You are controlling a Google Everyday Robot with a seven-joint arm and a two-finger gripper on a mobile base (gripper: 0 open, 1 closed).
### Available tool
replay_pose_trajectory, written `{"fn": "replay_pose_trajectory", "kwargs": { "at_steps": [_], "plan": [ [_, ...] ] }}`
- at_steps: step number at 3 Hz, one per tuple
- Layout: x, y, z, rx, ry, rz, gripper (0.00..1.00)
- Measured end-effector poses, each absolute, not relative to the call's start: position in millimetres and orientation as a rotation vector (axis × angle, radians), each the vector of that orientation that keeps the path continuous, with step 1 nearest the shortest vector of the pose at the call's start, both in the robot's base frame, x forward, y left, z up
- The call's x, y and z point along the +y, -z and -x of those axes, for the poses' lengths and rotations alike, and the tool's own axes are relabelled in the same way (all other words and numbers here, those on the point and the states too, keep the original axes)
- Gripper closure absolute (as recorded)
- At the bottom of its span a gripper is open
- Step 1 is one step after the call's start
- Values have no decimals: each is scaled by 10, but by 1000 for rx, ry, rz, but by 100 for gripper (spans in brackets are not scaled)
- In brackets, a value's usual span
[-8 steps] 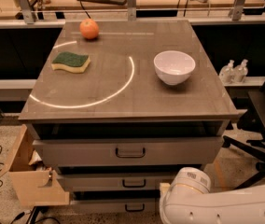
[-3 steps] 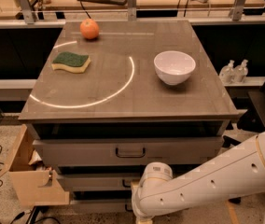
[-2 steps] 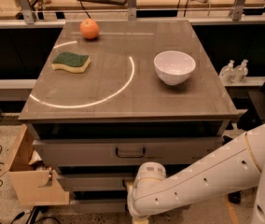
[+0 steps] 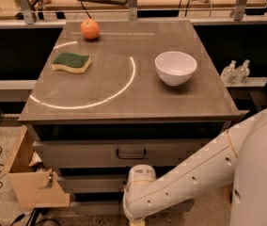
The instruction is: Open middle drawer
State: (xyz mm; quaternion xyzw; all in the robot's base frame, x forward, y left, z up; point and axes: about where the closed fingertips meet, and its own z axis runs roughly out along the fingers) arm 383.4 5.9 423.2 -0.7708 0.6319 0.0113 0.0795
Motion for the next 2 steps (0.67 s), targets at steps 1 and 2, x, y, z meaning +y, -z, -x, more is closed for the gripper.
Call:
{"fn": "replay_pose_trajectory", "kwargs": {
  "at_steps": [1, 2],
  "plan": [
    [38, -4146, -3857, 1910, -7, 2317, 0],
    [-82, -4063, -3929, 1939, 25, 2311, 0]
  ]
}}
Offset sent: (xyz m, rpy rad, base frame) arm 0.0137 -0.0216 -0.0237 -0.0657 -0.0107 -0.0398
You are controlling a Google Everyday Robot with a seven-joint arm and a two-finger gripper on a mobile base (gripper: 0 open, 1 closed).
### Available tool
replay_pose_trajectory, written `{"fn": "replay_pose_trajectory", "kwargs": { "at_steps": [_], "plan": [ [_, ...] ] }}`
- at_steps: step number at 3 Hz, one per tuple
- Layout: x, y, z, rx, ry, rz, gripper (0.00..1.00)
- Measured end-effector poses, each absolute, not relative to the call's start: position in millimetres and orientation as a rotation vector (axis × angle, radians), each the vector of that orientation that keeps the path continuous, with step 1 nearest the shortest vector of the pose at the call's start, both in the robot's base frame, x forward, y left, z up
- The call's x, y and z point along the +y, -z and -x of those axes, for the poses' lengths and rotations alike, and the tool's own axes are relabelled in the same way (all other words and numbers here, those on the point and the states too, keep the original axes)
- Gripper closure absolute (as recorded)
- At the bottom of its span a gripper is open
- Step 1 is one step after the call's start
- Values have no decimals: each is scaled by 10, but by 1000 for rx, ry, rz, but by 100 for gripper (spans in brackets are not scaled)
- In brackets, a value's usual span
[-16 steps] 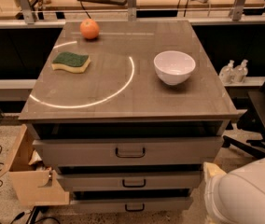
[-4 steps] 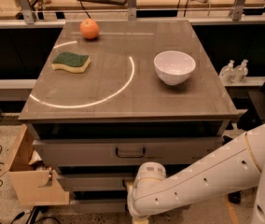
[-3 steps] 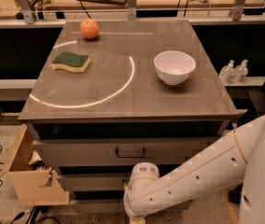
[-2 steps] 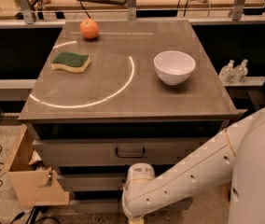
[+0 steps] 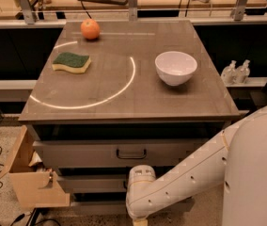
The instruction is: Open middle drawer
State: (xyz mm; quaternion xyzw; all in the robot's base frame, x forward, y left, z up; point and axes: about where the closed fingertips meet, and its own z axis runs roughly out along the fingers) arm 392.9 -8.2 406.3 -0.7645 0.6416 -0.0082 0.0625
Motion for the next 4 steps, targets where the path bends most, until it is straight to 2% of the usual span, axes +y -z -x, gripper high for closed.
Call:
{"fn": "replay_pose_trajectory", "kwargs": {
  "at_steps": [1, 2, 4],
  "plan": [
    [-158, -4036, -3990, 1953, 46, 2302, 0],
    [-198, -3968, -4050, 1961, 40, 2273, 16],
    [-200, -3965, -4037, 1960, 39, 2278, 63]
  ]
}}
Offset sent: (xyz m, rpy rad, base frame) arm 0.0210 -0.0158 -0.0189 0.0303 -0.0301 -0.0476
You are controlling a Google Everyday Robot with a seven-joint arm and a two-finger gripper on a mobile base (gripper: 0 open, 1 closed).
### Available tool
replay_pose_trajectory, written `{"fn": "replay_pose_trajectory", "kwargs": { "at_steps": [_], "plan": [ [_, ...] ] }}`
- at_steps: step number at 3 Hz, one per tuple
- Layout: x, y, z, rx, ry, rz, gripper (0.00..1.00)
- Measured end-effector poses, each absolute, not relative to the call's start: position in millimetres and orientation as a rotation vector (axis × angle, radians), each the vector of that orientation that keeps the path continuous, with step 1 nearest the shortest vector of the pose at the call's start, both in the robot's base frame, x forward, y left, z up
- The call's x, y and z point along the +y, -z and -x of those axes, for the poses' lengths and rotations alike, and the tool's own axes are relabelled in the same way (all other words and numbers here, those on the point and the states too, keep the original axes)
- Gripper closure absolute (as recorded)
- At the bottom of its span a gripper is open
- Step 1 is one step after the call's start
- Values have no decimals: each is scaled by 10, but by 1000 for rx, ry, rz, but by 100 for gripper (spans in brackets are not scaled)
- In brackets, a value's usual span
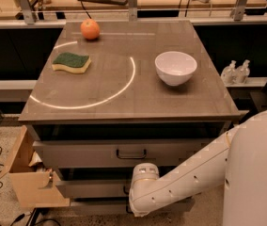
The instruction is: Open middle drawer
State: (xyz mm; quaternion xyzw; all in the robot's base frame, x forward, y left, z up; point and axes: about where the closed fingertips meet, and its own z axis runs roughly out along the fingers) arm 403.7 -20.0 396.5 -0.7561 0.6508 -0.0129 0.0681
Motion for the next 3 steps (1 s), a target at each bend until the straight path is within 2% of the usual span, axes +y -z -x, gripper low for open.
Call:
{"fn": "replay_pose_trajectory", "kwargs": {
  "at_steps": [1, 2, 3],
  "plan": [
    [-200, -3981, -4037, 1960, 39, 2278, 87],
    [-200, -4000, -4036, 1961, 39, 2278, 100],
    [-200, -3999, -4035, 1961, 38, 2277, 100]
  ]
}}
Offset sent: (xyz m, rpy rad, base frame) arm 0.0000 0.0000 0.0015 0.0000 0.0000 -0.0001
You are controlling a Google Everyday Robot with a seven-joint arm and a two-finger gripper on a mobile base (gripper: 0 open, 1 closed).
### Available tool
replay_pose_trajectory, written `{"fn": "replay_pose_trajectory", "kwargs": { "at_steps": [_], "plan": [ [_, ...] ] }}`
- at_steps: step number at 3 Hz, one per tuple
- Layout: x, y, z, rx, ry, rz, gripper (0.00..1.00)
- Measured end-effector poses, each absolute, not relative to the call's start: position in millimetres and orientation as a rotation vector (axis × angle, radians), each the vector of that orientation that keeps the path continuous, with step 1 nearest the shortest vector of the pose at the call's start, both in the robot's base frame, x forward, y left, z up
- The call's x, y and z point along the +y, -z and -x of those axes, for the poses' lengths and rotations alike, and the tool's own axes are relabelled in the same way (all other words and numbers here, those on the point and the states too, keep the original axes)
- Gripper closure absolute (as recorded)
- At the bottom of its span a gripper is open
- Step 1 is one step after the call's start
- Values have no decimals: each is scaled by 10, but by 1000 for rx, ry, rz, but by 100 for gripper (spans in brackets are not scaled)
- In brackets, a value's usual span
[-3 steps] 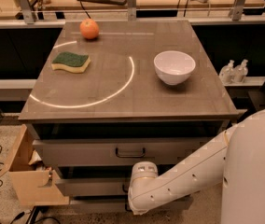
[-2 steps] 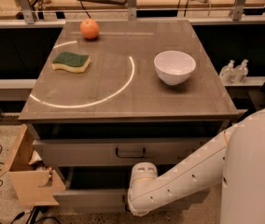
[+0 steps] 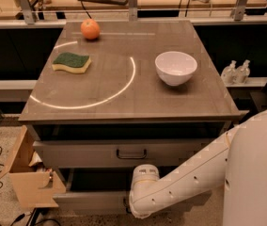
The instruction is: Open middle drawer
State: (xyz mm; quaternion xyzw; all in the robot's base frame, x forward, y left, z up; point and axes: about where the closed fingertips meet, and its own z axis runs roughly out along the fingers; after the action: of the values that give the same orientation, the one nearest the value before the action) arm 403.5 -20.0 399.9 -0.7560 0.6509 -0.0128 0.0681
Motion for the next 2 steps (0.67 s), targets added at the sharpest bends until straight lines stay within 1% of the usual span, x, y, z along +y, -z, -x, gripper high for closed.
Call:
{"fn": "replay_pose_trajectory", "kwargs": {
  "at_steps": [1, 2],
  "plan": [
    [-216, -4001, -3929, 1962, 19, 2253, 100],
    [-253, -4002, -3701, 1973, -10, 2213, 100]
  ]
}}
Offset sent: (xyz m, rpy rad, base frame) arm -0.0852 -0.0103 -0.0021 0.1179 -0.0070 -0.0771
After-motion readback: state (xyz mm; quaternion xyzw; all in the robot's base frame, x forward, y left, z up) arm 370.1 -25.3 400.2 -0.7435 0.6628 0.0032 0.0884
